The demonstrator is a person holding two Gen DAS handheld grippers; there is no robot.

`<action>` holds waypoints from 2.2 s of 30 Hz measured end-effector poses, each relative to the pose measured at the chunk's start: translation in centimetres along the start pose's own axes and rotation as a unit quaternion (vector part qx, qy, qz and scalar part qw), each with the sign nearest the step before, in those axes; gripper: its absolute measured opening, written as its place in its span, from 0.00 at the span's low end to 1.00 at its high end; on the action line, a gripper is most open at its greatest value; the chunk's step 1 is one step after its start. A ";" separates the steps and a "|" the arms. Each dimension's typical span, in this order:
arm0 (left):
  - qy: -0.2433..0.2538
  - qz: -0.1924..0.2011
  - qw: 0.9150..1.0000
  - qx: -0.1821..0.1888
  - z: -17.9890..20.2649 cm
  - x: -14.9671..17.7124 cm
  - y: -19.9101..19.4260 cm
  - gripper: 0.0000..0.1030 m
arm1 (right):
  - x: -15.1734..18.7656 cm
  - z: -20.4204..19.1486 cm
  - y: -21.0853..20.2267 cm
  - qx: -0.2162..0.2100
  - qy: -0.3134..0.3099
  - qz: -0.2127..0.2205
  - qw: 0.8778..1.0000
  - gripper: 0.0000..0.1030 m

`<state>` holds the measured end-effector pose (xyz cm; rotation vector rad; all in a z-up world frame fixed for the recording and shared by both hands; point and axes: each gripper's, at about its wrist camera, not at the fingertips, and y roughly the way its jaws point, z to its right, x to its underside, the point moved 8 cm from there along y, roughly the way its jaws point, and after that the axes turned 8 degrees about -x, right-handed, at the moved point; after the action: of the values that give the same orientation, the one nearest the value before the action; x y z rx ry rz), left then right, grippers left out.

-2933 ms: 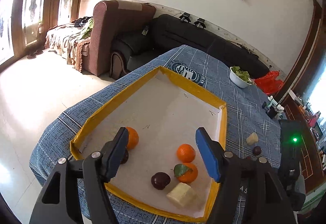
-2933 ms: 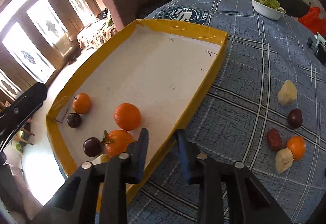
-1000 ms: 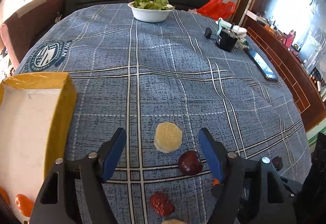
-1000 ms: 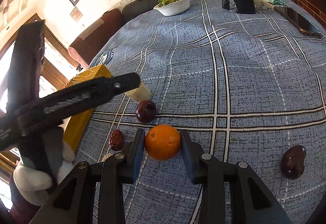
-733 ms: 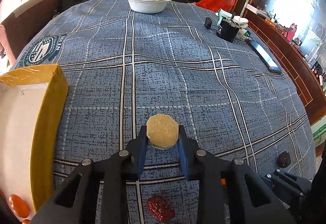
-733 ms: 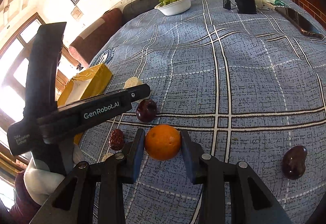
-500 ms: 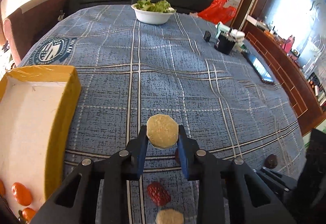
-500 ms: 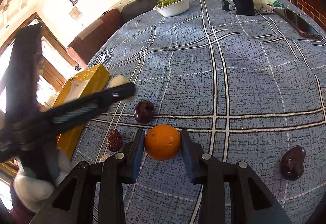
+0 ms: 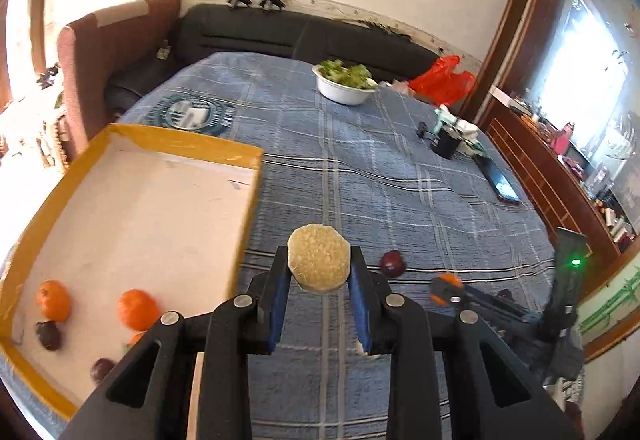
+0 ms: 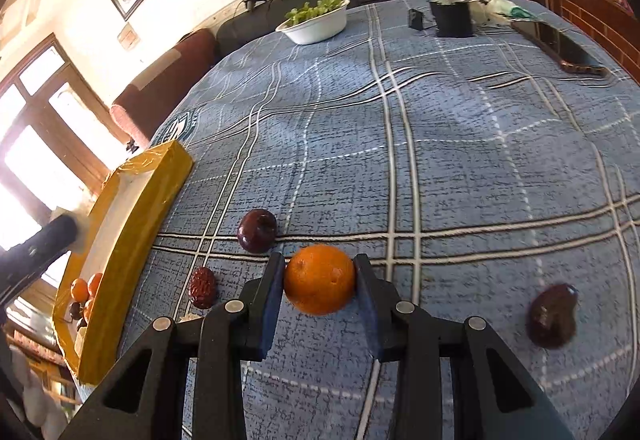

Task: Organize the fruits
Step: 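Carry the yam slice into the tray and release it while the right gripper carries the orange over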

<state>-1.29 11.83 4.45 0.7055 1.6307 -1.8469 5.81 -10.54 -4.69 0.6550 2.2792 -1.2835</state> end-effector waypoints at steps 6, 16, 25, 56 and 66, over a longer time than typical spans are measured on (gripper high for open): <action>-0.041 0.011 0.999 -0.032 -4.6 1.6 -2.1 0.26 | 1.4 -1.4 -3.3 0.018 -0.026 0.010 0.999 0.37; -0.053 0.044 0.995 -0.071 -9.1 3.0 -5.4 0.27 | 2.2 -8.2 -7.2 0.017 -0.098 0.029 0.995 0.37; -0.110 0.052 0.991 -0.062 -13.4 3.7 -7.0 0.27 | 3.9 -14.6 -6.8 -0.018 -0.148 0.018 0.989 0.37; -0.112 0.030 0.980 -0.162 -20.3 3.3 -2.9 0.27 | 5.2 -25.7 4.7 -0.103 -0.232 -0.089 0.963 0.38; -0.133 0.052 0.979 -0.145 -21.4 2.0 -5.6 0.50 | 5.3 -28.1 10.1 -0.102 -0.237 -0.134 0.957 0.40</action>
<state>-6.38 33.41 4.38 0.3902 1.6070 -1.5139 3.62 19.51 -1.19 -0.0420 2.0948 -1.1447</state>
